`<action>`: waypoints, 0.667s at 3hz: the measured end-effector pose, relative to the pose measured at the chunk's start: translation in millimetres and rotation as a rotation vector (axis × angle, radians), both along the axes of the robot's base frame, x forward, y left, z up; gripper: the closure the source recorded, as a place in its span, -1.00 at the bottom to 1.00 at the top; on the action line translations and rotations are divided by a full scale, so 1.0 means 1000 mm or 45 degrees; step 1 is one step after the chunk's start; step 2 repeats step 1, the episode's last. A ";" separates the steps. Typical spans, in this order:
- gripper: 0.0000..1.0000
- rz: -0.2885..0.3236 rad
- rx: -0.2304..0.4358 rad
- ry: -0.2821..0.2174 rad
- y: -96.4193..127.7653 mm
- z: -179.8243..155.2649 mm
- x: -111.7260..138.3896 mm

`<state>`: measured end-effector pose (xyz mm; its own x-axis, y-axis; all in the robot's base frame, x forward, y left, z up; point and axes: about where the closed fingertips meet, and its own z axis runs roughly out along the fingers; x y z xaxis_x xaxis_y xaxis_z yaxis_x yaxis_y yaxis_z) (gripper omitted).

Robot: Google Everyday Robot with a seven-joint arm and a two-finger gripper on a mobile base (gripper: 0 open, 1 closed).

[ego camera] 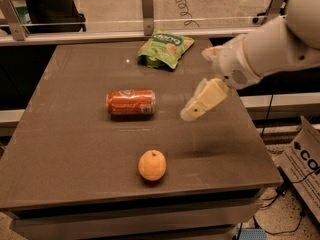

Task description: Knock coke can over

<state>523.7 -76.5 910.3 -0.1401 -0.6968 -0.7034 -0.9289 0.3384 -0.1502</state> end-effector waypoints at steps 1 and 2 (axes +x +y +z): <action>-1.00 -0.042 0.075 -0.064 -0.030 0.015 -0.010; -1.00 -0.042 0.075 -0.064 -0.030 0.015 -0.010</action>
Offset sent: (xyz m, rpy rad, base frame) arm 0.0000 0.0000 0.0000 0.0000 0.0000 0.0000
